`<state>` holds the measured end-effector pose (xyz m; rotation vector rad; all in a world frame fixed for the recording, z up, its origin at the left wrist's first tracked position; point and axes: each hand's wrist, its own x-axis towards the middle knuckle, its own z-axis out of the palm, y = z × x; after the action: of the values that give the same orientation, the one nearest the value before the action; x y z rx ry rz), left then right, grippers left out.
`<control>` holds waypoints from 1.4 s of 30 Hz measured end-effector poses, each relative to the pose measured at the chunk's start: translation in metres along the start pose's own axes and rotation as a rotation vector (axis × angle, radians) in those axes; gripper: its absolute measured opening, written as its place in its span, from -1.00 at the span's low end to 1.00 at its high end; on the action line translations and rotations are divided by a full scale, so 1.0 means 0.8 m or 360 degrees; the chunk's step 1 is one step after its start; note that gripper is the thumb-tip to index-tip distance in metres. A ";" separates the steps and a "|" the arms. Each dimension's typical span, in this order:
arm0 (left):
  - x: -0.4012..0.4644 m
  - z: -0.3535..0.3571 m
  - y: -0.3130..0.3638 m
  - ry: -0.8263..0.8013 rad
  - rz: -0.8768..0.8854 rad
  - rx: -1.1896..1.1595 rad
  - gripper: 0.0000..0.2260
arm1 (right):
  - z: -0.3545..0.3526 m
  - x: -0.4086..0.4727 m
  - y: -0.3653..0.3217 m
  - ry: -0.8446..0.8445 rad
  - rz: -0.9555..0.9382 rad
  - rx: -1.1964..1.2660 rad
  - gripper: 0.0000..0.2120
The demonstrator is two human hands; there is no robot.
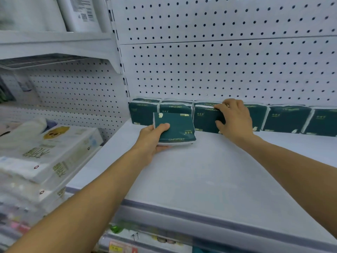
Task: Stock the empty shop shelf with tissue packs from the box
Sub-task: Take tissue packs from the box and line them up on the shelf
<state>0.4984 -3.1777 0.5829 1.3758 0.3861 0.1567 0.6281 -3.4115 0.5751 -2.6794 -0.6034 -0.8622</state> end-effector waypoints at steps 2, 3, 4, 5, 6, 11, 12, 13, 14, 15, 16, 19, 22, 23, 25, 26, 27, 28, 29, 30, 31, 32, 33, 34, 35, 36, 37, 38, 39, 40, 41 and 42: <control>-0.001 0.000 0.002 -0.0045 0.0035 0.0047 -0.70 | -0.006 0.000 -0.004 -0.0031 0.0029 -0.0032 -0.51; -0.002 0.000 0.004 -0.0088 0.0072 0.0093 -0.65 | -0.013 -0.001 -0.010 0.0025 0.0056 0.0029 -0.50; -0.003 0.002 0.007 -0.0149 0.0121 0.0179 -0.58 | -0.024 -0.003 -0.018 0.0116 0.0084 0.0200 -0.50; -0.006 0.005 0.011 -0.0231 0.0182 0.0319 -0.51 | -0.039 -0.007 -0.031 0.0183 0.0104 0.0476 -0.50; -0.012 0.011 0.017 -0.0328 0.0254 0.0496 -0.47 | -0.055 -0.011 -0.043 0.0171 0.0105 0.0802 -0.50; -0.039 0.063 0.044 -0.0631 0.0570 0.1063 -0.33 | -0.126 -0.034 -0.067 -0.0564 -0.0166 0.1015 -0.38; -0.041 0.072 0.047 -0.0633 0.0633 0.1073 -0.30 | -0.134 -0.037 -0.060 -0.0590 -0.0165 0.0960 -0.42; -0.043 0.081 0.048 -0.0611 0.0694 0.1049 -0.29 | -0.141 -0.039 -0.050 -0.0584 -0.0151 0.0936 -0.50; -0.043 0.089 0.048 -0.0578 0.0744 0.0992 -0.28 | -0.147 -0.042 -0.038 -0.0581 -0.0126 0.0936 -0.61; -0.043 0.095 0.047 -0.0559 0.0780 0.0908 -0.29 | -0.152 -0.046 -0.025 -0.0592 -0.0084 0.0956 -0.72; -0.042 0.100 0.045 -0.0555 0.0820 0.0838 -0.30 | -0.155 -0.052 -0.010 -0.0596 -0.0027 0.0997 -0.81; -0.028 0.108 0.030 -0.0449 0.1085 0.1050 -0.33 | -0.156 -0.072 0.045 -0.0428 0.0289 0.1201 -0.87; 0.000 0.110 0.013 -0.0273 0.1287 0.1503 -0.29 | -0.136 -0.092 0.102 -0.0135 0.0659 0.1301 -0.79; 0.011 0.113 0.007 -0.0222 0.1346 0.1671 -0.27 | -0.128 -0.097 0.116 -0.0080 0.0760 0.1337 -0.81; 0.031 0.122 -0.002 -0.0153 0.1466 0.2018 -0.23 | -0.112 -0.105 0.135 -0.0027 0.0889 0.1375 -0.82; 0.040 0.127 -0.006 -0.0136 0.1519 0.2178 -0.22 | -0.105 -0.107 0.141 -0.0014 0.0920 0.1360 -0.81; 0.049 0.131 -0.011 -0.0121 0.1560 0.2324 -0.21 | -0.100 -0.107 0.144 -0.0002 0.0919 0.1330 -0.81; 0.057 0.134 -0.015 -0.0096 0.1594 0.2449 -0.22 | -0.095 -0.106 0.146 0.0011 0.0905 0.1285 -0.81; 0.064 0.137 -0.018 -0.0061 0.1612 0.2544 -0.22 | -0.091 -0.102 0.145 0.0029 0.0884 0.1243 -0.80; 0.069 0.139 -0.021 -0.0019 0.1611 0.2604 -0.22 | -0.086 -0.098 0.145 0.0048 0.0873 0.1201 -0.80; 0.074 0.141 -0.023 0.0019 0.1597 0.2632 -0.22 | -0.082 -0.093 0.144 0.0060 0.0863 0.1168 -0.80; 0.077 0.143 -0.025 0.0051 0.1583 0.2644 -0.22 | -0.079 -0.089 0.142 0.0064 0.0862 0.1146 -0.80; 0.080 0.145 -0.026 0.0078 0.1580 0.2653 -0.22 | -0.076 -0.084 0.140 0.0062 0.0858 0.1130 -0.81; 0.082 0.148 -0.027 0.0106 0.1588 0.2664 -0.23 | -0.072 -0.080 0.139 0.0067 0.0853 0.1109 -0.83; 0.083 0.149 -0.028 0.0135 0.1603 0.2676 -0.23 | -0.068 -0.076 0.137 0.0072 0.0848 0.1080 -0.85; 0.084 0.151 -0.029 0.0164 0.1614 0.2688 -0.24 | -0.065 -0.072 0.136 0.0074 0.0838 0.1061 -0.87; 0.085 0.153 -0.030 0.0191 0.1618 0.2703 -0.24 | -0.063 -0.070 0.133 0.0074 0.0825 0.1054 -0.89; 0.085 0.154 -0.030 0.0215 0.1619 0.2718 -0.25 | -0.060 -0.067 0.132 0.0078 0.0816 0.1049 -0.90; 0.086 0.155 -0.032 0.0235 0.1618 0.2729 -0.25 | -0.059 -0.065 0.130 0.0088 0.0810 0.1032 -0.89; 0.087 0.156 -0.033 0.0252 0.1617 0.2736 -0.25 | -0.057 -0.064 0.128 0.0104 0.0814 0.1003 -0.87; 0.088 0.156 -0.034 0.0265 0.1616 0.2740 -0.25 | -0.056 -0.062 0.126 0.0121 0.0826 0.0977 -0.85; 0.088 0.157 -0.034 0.0276 0.1618 0.2740 -0.25 | -0.055 -0.061 0.125 0.0134 0.0846 0.0961 -0.83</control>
<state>0.6054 -3.2755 0.5619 3.1910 -0.2258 0.9308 0.6168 -3.5299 0.5687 -2.0800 -0.0835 -0.5274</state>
